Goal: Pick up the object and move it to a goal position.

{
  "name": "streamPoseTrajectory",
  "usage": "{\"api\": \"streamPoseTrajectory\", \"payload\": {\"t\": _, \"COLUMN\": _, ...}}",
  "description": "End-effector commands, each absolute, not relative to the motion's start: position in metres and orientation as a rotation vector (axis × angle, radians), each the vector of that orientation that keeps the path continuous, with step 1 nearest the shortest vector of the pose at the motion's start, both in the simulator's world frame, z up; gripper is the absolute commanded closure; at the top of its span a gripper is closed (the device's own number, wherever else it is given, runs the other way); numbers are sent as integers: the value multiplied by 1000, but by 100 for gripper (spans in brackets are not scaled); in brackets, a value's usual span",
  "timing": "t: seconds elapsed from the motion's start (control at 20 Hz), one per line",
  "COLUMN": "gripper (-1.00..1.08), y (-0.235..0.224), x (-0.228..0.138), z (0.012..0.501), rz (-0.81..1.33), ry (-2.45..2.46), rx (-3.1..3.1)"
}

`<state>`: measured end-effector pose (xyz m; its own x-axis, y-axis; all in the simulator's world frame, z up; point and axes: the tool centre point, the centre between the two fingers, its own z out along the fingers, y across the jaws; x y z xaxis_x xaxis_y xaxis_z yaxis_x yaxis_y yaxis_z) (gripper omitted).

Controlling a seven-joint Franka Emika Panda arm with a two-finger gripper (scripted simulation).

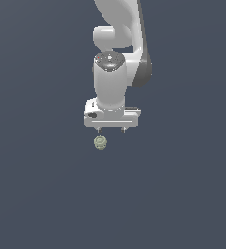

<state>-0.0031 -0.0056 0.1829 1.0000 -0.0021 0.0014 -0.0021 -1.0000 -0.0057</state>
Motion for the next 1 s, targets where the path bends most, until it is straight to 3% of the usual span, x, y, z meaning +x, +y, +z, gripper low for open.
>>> {"api": "streamPoseTrajectory", "payload": {"t": 0.0, "gripper": -92, "y": -8, "x": -4, "z": 178, "rz": -1, "ry": 48, "rx": -3134}}
{"api": "streamPoseTrajectory", "payload": {"t": 0.95, "gripper": -92, "y": -51, "x": -24, "z": 107, "rz": 3, "ry": 802, "rx": -3032}}
